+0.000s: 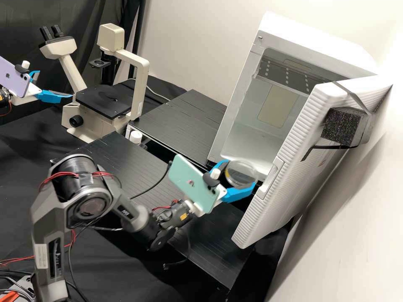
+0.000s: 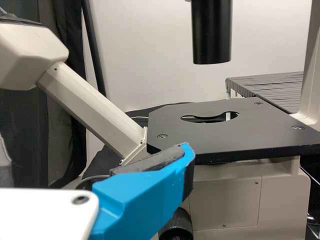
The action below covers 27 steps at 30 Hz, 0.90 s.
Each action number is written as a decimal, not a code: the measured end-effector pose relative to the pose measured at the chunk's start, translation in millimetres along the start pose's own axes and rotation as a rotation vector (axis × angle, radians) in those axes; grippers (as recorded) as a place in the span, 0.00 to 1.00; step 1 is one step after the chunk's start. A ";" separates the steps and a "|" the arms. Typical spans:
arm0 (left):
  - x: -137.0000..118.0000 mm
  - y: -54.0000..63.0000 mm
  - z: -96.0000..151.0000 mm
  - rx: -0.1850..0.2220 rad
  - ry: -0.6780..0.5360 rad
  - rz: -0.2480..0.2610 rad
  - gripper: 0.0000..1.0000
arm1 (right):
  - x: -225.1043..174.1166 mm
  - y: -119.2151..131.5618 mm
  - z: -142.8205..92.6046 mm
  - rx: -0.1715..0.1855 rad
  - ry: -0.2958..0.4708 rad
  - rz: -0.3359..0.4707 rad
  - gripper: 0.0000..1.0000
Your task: Return the petri dish to the incubator.
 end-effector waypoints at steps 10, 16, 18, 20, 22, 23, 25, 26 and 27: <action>0.0 0.0 0.0 0.000 0.000 0.000 1.00 | 85.5 -13.1 -5.6 -0.020 -0.038 -0.027 0.00; 0.0 0.0 0.0 0.000 0.000 0.000 1.00 | 122.1 -23.5 2.9 -0.018 -0.078 -0.073 0.00; 0.0 0.0 0.0 0.000 0.000 0.000 1.00 | 130.7 -24.4 4.4 -0.019 -0.084 -0.078 0.00; 0.0 0.0 0.0 0.000 0.000 0.000 1.00 | 139.0 -26.6 7.5 -0.017 -0.097 -0.087 0.00; 0.0 0.0 0.0 0.000 0.000 0.000 1.00 | 145.8 -28.4 9.9 -0.010 -0.103 -0.091 0.00; 0.0 0.0 0.0 0.000 0.000 0.000 1.00 | 149.0 -30.1 10.3 -0.009 -0.105 -0.095 0.00; 0.0 0.0 0.0 0.000 0.000 0.000 1.00 | 153.6 -31.7 11.9 -0.010 -0.112 -0.102 0.00; 0.0 0.0 0.0 0.000 0.000 0.000 1.00 | 156.5 -33.2 12.0 -0.002 -0.116 -0.108 0.00; 0.0 0.0 0.0 0.000 0.000 0.000 1.00 | 159.0 -34.3 10.7 -0.001 -0.113 -0.110 0.00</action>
